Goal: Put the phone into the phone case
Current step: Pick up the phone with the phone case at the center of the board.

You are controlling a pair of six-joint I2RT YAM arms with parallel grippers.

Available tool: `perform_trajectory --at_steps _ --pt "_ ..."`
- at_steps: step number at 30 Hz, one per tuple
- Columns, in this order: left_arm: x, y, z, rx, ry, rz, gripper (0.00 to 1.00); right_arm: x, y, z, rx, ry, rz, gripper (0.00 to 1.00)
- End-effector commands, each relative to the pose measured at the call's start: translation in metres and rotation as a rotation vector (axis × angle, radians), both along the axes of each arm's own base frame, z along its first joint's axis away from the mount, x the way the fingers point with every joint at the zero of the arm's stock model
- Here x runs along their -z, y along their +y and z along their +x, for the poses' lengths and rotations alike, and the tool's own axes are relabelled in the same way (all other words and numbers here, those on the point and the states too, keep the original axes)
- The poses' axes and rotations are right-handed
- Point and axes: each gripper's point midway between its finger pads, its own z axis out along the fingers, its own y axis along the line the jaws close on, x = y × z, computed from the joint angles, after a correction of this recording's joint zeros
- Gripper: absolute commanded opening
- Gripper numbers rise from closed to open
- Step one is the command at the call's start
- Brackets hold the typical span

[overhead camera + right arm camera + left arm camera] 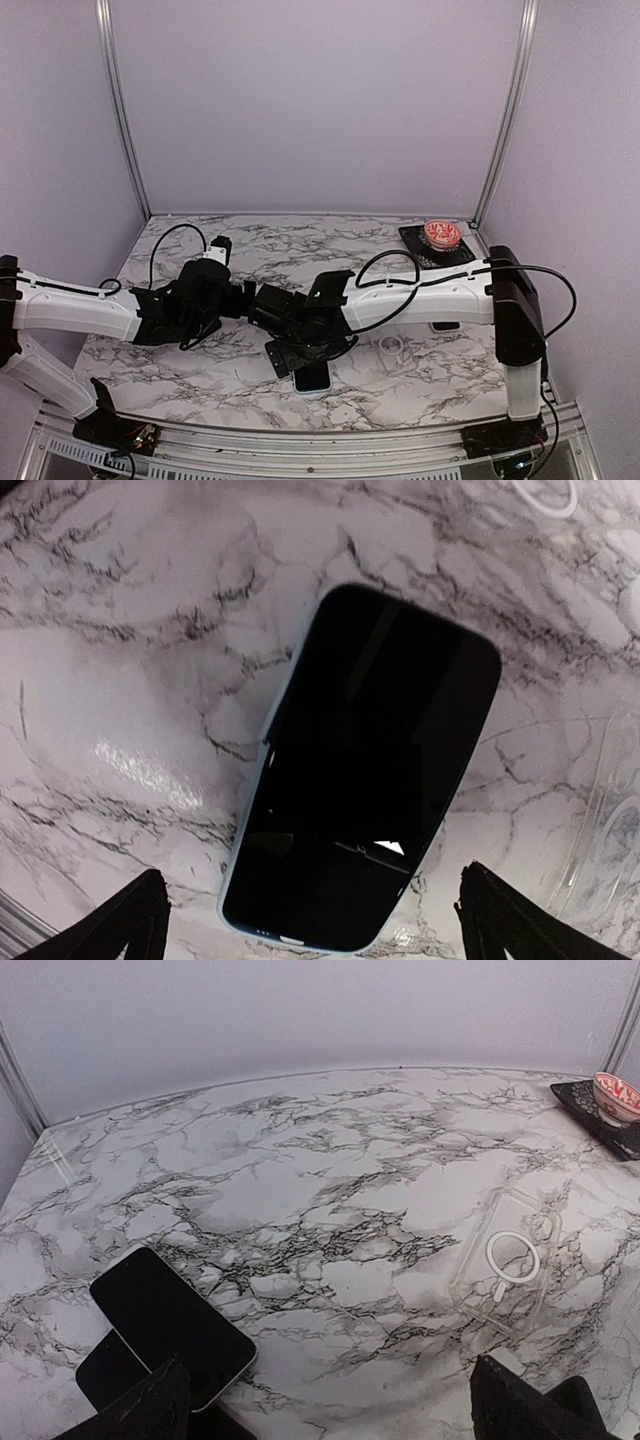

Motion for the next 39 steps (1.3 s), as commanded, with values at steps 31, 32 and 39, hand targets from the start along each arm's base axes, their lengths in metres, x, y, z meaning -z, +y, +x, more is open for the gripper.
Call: perform_trajectory --at_steps 31,32,39 --pt "0.018 -0.008 -0.003 0.065 0.047 0.055 0.99 0.076 -0.031 -0.012 0.027 0.194 -0.186 0.70" --pt "0.018 -0.009 -0.003 0.071 0.051 0.052 0.99 0.075 -0.033 -0.010 0.026 0.183 -0.194 0.64" --pt "0.029 -0.025 -0.009 0.137 0.120 0.023 0.99 0.060 -0.032 0.000 -0.018 0.104 -0.172 0.37"
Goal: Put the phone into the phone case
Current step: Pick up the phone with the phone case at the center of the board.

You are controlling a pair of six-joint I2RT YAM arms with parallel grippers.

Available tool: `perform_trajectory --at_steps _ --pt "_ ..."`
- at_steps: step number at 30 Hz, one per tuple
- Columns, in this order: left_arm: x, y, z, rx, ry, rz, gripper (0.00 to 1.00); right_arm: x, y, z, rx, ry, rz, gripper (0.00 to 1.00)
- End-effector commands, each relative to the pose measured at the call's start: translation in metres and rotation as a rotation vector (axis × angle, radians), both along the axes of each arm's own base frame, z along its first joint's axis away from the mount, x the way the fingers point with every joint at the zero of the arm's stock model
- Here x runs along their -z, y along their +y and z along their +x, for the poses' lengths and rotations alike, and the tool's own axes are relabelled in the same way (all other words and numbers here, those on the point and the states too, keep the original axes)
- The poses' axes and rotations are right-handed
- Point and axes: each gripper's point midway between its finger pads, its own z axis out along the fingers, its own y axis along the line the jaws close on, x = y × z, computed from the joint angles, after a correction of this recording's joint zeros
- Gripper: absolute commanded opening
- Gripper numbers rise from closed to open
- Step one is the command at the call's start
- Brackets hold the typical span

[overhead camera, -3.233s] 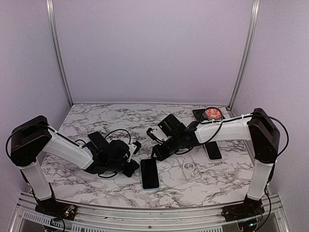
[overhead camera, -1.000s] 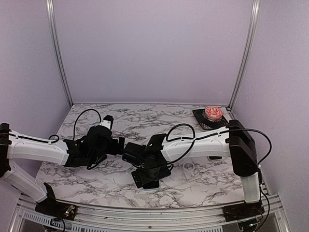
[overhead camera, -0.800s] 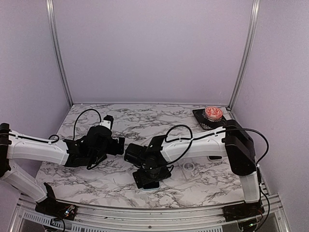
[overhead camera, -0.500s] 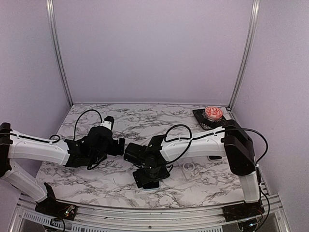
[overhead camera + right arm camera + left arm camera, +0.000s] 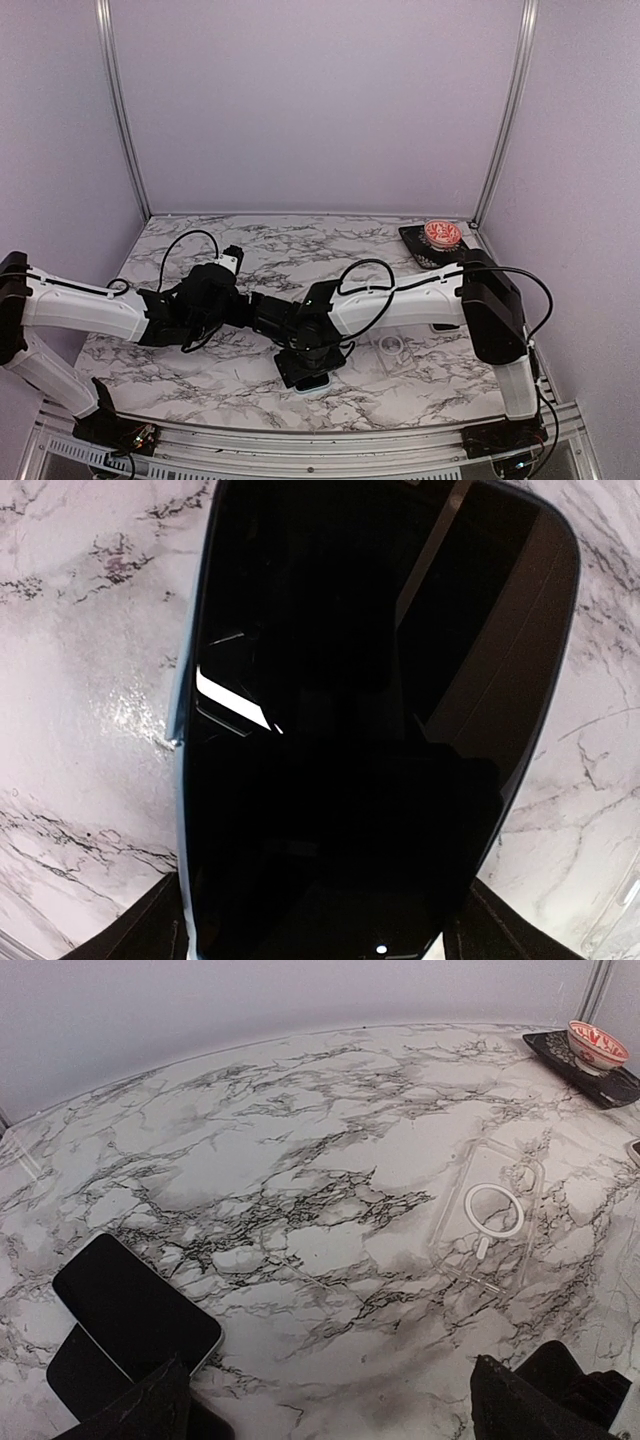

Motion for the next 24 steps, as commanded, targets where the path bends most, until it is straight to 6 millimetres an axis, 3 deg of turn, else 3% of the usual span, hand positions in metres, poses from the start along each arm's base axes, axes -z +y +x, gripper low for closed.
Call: perform_trajectory --at_steps 1,3,9,13,17,18,24 --pt "0.006 -0.011 -0.003 0.037 0.057 -0.016 0.99 0.001 -0.022 0.018 -0.043 -0.111 -0.085 0.33" --pt "0.006 -0.016 -0.004 0.060 0.070 -0.027 0.99 -0.005 -0.021 0.021 -0.062 -0.136 -0.062 0.26" --pt "-0.007 -0.025 -0.003 0.104 0.097 -0.063 0.99 -0.014 -0.021 0.024 -0.098 -0.198 0.002 0.18" --pt "-0.013 -0.031 -0.001 0.158 0.179 -0.214 0.99 -0.020 -0.016 0.028 -0.128 -0.257 0.081 0.11" --pt "-0.003 -0.038 -0.001 0.175 0.303 -0.407 0.99 -0.021 -0.016 0.030 -0.157 -0.303 0.131 0.07" --pt "0.003 -0.040 -0.002 0.178 0.331 -0.426 0.99 -0.022 -0.016 0.031 -0.159 -0.315 0.140 0.00" --pt "0.026 -0.065 -0.008 0.203 0.469 -0.546 0.95 -0.021 -0.021 0.032 -0.174 -0.362 0.182 0.00"
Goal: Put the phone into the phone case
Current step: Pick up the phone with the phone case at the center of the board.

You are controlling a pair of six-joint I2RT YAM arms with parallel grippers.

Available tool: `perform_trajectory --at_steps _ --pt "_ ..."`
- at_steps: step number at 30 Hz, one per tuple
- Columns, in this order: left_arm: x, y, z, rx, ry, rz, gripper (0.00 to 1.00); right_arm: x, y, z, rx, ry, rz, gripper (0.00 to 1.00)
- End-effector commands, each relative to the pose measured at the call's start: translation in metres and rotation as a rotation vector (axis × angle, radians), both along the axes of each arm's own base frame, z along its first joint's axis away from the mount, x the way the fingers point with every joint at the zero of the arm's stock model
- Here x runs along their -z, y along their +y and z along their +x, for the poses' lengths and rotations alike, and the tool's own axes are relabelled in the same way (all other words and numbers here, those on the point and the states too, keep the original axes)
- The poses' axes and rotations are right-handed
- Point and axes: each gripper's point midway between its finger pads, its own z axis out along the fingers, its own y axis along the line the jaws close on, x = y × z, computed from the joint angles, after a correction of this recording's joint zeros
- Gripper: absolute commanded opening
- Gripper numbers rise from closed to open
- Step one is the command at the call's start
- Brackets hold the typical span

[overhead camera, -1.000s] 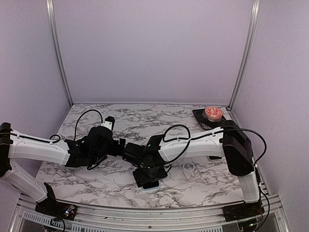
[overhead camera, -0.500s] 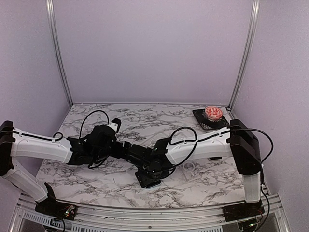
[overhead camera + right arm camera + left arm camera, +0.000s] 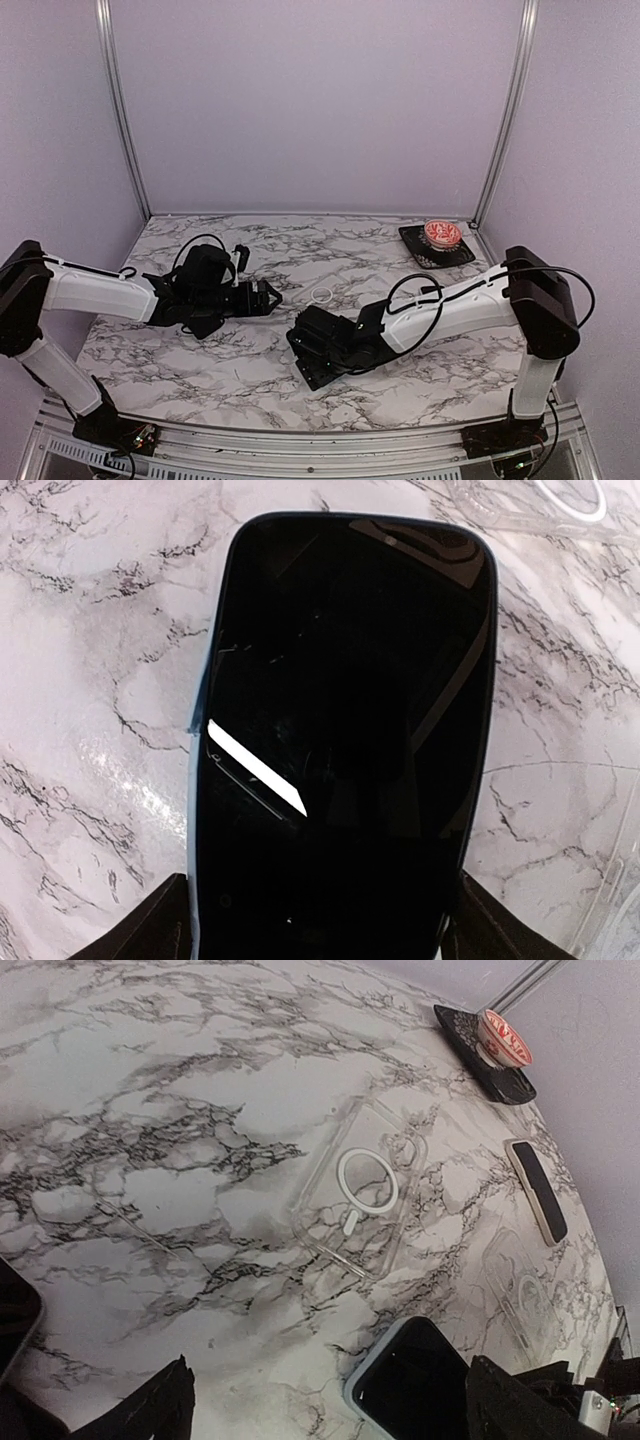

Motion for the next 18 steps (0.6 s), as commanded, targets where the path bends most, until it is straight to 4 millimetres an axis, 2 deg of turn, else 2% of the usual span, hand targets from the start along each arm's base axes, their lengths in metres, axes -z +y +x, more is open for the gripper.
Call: perform_trajectory --at_steps 1,5,10,11,14,18 --pt "0.014 -0.027 -0.012 0.057 0.136 -0.150 0.95 -0.017 0.003 0.018 0.000 -0.109 0.050 0.00" --pt "0.016 -0.036 -0.007 0.057 0.159 -0.187 0.94 -0.022 0.002 0.021 0.001 -0.137 0.094 0.00" --pt "0.028 -0.035 -0.001 0.015 0.184 -0.175 0.94 -0.008 -0.007 0.023 0.022 -0.065 0.027 0.01" --pt "0.030 -0.035 -0.002 0.015 0.189 -0.173 0.94 -0.006 -0.008 0.021 0.022 -0.040 0.008 0.05" --pt "0.033 -0.034 -0.002 0.016 0.193 -0.166 0.94 0.004 -0.015 0.014 0.028 0.045 -0.056 0.28" --pt "0.034 -0.029 -0.002 0.005 0.176 -0.150 0.94 0.016 -0.020 0.002 0.000 0.161 -0.134 0.64"
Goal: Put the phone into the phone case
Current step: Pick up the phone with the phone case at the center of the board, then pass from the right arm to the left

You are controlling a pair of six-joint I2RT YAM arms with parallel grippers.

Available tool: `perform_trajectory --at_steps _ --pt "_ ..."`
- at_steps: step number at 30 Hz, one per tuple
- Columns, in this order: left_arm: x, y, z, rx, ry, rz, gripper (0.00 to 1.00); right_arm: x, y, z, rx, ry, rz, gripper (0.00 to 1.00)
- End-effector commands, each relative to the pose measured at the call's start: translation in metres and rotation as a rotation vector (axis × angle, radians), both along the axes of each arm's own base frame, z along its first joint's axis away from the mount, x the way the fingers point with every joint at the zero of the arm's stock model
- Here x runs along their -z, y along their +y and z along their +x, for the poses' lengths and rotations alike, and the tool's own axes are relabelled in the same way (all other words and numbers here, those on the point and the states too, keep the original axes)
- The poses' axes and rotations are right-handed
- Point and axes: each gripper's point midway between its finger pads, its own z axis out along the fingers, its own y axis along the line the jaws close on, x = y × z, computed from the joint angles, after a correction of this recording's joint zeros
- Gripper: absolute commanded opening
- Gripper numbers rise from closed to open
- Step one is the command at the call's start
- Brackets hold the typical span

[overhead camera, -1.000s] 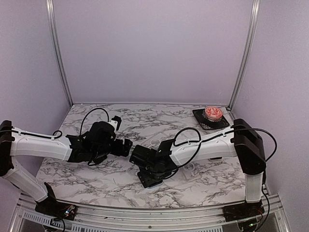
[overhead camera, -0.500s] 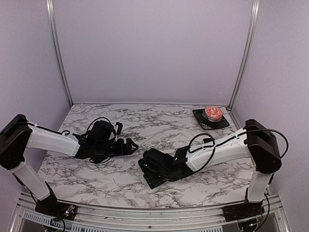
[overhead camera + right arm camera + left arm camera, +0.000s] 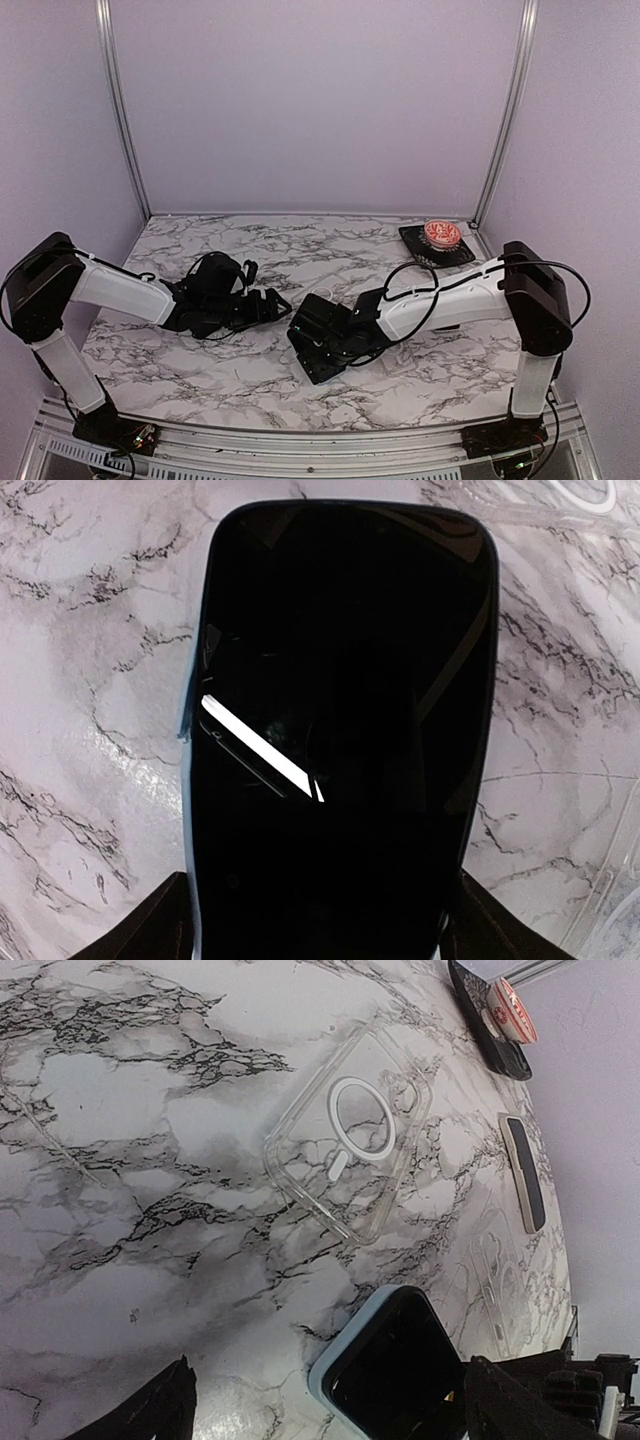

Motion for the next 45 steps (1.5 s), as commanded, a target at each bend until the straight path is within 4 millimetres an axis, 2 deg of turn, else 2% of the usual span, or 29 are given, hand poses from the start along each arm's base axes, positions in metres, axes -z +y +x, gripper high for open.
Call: perform_trajectory --at_steps 1,4,5,10,16,18,21,24,26,28,30,32,40,45 --pt "-0.011 -0.001 0.009 -0.012 -0.046 -0.016 0.94 0.021 -0.019 -0.010 -0.010 0.137 -0.142 0.73" --pt "-0.015 0.001 0.010 -0.014 -0.069 -0.005 0.94 0.015 -0.011 -0.007 -0.027 0.152 -0.160 0.95" --pt "-0.015 0.003 0.011 -0.016 -0.075 0.001 0.94 0.014 -0.008 -0.005 -0.030 0.154 -0.156 0.98" --pt "-0.018 0.006 0.011 -0.016 -0.095 0.019 0.94 0.016 -0.002 0.000 -0.026 0.175 -0.161 0.98" --pt "-0.017 0.008 0.011 -0.015 -0.105 0.034 0.94 0.022 -0.010 0.009 -0.003 0.145 -0.239 0.79" --pt "-0.017 0.009 0.011 -0.014 -0.108 0.038 0.94 0.022 -0.012 0.012 0.003 0.129 -0.252 0.66" --pt "-0.019 0.009 0.012 -0.014 -0.115 0.041 0.94 0.019 -0.012 0.017 0.010 0.103 -0.261 0.40" --pt "-0.020 0.010 0.012 -0.012 -0.115 0.039 0.94 0.006 -0.006 0.022 0.005 0.061 -0.210 0.22" --pt "-0.021 0.009 0.011 -0.007 -0.111 0.033 0.94 -0.007 0.000 0.025 0.000 0.022 -0.157 0.16" --pt "-0.022 0.009 0.011 -0.007 -0.108 0.029 0.95 -0.021 0.004 0.029 0.003 -0.020 -0.099 0.05" --pt "-0.024 0.007 0.011 -0.003 -0.110 0.021 0.95 -0.032 0.007 0.031 0.008 -0.055 -0.047 0.00" --pt "-0.027 0.006 0.011 0.002 -0.115 0.015 0.95 -0.040 0.008 0.034 0.014 -0.083 -0.012 0.00" --pt "-0.048 -0.004 0.005 0.061 -0.131 -0.042 0.95 -0.053 0.007 0.041 0.040 -0.148 0.071 0.00" --pt "-0.040 -0.007 0.003 0.065 -0.095 -0.054 0.97 -0.052 0.002 0.044 0.060 -0.145 0.095 0.00"
